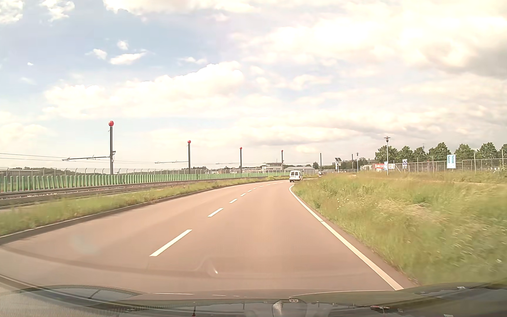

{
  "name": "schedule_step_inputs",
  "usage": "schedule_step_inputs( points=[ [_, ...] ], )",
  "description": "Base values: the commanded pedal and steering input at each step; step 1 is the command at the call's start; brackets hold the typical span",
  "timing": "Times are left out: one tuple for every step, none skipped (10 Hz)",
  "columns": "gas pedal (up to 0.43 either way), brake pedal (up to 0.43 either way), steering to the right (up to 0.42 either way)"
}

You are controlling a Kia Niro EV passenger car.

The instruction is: Follow the waypoints while adhering to traffic rules and regulations

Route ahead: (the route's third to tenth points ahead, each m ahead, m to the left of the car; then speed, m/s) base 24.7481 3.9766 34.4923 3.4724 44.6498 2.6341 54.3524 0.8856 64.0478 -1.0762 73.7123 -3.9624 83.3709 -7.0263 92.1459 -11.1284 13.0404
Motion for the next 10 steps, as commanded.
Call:
schedule_step_inputs(
  points=[
    [0.059,0.000,0.000],
    [0.047,0.000,0.001],
    [0.047,0.000,0.003],
    [0.047,0.000,0.004],
    [0.039,0.000,0.004],
    [0.039,0.000,0.004],
    [0.039,0.000,0.005],
    [0.039,0.000,0.005],
    [0.039,0.000,0.006],
    [0.039,0.000,0.006]
  ],
)
